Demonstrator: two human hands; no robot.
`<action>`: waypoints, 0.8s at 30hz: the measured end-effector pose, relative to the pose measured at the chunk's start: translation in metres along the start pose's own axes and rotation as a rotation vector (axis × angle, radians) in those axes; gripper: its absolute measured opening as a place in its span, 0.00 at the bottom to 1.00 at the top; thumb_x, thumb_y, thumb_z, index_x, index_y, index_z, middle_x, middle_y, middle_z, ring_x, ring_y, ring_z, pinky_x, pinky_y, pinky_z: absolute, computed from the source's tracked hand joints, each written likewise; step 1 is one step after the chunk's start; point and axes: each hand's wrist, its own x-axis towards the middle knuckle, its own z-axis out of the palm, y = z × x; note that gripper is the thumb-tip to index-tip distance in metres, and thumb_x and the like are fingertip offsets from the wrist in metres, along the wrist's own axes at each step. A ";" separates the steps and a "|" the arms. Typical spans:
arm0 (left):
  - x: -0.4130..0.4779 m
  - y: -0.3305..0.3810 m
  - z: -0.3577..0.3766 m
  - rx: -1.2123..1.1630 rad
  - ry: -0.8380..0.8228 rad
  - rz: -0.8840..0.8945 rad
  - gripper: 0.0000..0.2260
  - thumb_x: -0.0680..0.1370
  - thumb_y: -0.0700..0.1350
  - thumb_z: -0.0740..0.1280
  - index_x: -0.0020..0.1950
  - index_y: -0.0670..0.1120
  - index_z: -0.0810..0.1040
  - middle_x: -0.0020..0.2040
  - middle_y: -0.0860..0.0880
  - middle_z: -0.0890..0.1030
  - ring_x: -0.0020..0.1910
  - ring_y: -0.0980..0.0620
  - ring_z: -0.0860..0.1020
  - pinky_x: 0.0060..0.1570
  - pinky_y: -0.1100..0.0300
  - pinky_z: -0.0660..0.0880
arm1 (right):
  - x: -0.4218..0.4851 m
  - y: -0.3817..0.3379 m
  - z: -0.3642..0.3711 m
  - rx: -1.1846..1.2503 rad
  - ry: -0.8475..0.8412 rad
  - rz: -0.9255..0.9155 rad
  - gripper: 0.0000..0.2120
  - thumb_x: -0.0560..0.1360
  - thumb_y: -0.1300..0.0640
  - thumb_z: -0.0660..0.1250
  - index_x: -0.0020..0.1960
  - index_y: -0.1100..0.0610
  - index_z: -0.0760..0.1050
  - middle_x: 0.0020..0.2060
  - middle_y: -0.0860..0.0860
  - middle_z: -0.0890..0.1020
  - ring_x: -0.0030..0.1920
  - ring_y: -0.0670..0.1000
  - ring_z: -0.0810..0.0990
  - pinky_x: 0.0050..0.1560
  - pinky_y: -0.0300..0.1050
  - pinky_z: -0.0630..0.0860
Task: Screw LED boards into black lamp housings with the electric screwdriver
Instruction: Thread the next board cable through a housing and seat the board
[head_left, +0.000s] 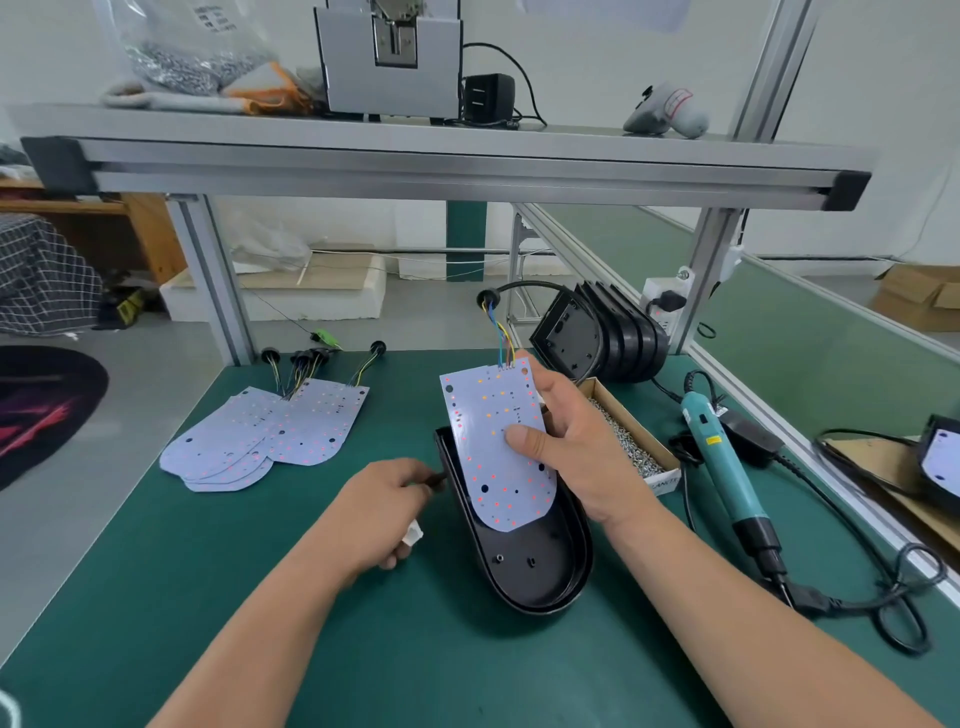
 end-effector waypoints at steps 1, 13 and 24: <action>0.000 -0.001 -0.003 0.020 0.006 -0.009 0.11 0.81 0.42 0.63 0.51 0.53 0.84 0.32 0.49 0.77 0.26 0.47 0.77 0.25 0.60 0.70 | 0.001 -0.001 -0.001 -0.010 0.004 -0.007 0.34 0.74 0.62 0.76 0.77 0.56 0.70 0.81 0.49 0.68 0.74 0.56 0.75 0.71 0.64 0.75; -0.003 -0.009 -0.013 -0.230 -0.039 -0.023 0.08 0.85 0.42 0.64 0.49 0.44 0.80 0.37 0.47 0.79 0.33 0.45 0.84 0.26 0.59 0.75 | 0.005 0.000 -0.009 -0.205 0.006 -0.047 0.28 0.74 0.51 0.78 0.72 0.43 0.74 0.82 0.44 0.66 0.78 0.46 0.69 0.75 0.55 0.70; 0.003 0.005 0.001 -1.324 -0.091 -0.158 0.09 0.86 0.40 0.59 0.46 0.43 0.72 0.54 0.35 0.85 0.49 0.36 0.88 0.40 0.43 0.85 | -0.009 -0.003 -0.002 -0.471 0.022 0.036 0.29 0.78 0.58 0.77 0.72 0.36 0.72 0.83 0.38 0.47 0.73 0.38 0.71 0.67 0.37 0.71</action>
